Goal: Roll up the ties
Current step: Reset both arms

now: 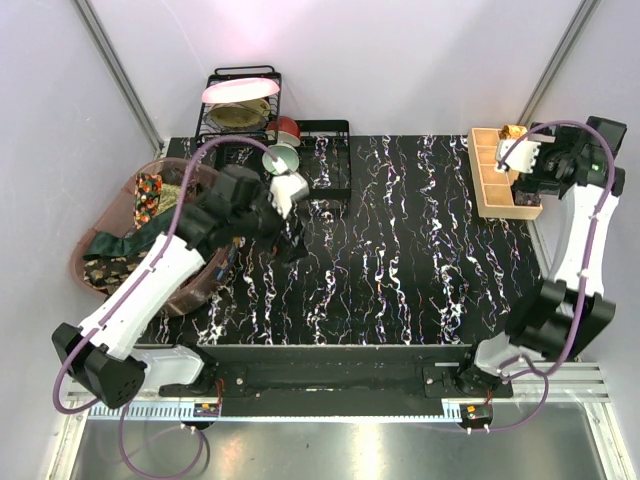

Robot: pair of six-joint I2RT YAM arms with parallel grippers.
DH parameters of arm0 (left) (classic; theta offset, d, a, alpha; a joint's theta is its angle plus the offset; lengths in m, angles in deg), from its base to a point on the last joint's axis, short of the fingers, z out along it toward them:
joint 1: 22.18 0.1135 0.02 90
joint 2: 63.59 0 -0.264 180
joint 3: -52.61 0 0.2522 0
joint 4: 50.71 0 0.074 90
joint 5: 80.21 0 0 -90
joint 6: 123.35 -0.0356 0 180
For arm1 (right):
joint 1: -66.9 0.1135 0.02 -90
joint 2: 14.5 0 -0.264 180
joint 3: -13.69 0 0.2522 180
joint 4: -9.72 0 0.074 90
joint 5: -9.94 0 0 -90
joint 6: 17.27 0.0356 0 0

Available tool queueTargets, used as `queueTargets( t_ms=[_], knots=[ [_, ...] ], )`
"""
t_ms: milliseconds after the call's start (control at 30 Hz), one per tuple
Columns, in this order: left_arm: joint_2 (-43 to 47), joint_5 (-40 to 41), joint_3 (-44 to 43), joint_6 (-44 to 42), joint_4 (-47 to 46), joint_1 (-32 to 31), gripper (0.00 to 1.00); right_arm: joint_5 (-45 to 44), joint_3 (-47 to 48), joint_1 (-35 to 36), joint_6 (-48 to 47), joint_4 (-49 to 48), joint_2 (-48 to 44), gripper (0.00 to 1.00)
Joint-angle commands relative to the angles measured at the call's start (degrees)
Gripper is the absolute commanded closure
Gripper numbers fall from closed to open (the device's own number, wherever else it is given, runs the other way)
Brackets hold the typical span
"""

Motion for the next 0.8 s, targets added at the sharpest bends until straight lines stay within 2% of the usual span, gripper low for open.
queueTargets(
  t_ms=[0, 67, 100, 133, 167, 267, 367, 467, 567, 767],
  knots=[
    [-2.66, 3.86, -9.92, 3.15, 6.53, 3.46, 0.01, 1.46, -2.04, 4.05, 31.54, -3.32, -7.20, 0.00],
    [-4.42, 5.69, -13.26, 3.42, 8.66, 4.43, 0.01, -0.12, -2.74, 7.37, 41.62, -3.23, -10.19, 0.00],
    [-3.99, 5.79, -13.28, 3.07, 9.28, 5.91, 0.01, -2.05, -3.09, 8.61, 53.07, -2.63, -11.42, 0.00],
    [-3.46, 5.18, -12.58, 2.37, 9.72, 6.80, 0.01, -2.24, -3.01, 9.50, 58.84, -1.57, -11.87, 0.00],
    [-2.85, 5.79, -11.70, 2.36, 9.72, 7.76, 0.01, -0.50, -2.92, 10.20, 69.33, -0.17, -12.22, 0.00],
    [0.14, 8.16, -6.79, 2.02, 9.81, 10.76, 0.01, 4.76, -5.63, 10.29, 86.42, 4.66, -13.45, 0.00],
    [4.35, 11.24, -0.90, 1.32, 9.72, 13.30, 0.01, 9.51, -15.20, 10.21, 94.02, 5.38, -18.18, 0.00],
    [10.06, 15.19, 4.47, -0.09, 9.90, 15.14, 0.01, 11.72, -28.27, 10.29, 96.76, 4.33, -25.39, 0.00],
    [15.33, 15.55, 8.16, -0.10, 10.78, 19.18, 0.01, 12.52, -34.10, 10.21, 98.09, 4.33, -32.85, 0.00],
    [21.14, 11.43, 9.76, 2.01, 11.22, 27.62, 0.01, 11.73, -34.48, 10.30, 98.00, 5.91, -37.18, 0.00]
  ],
)
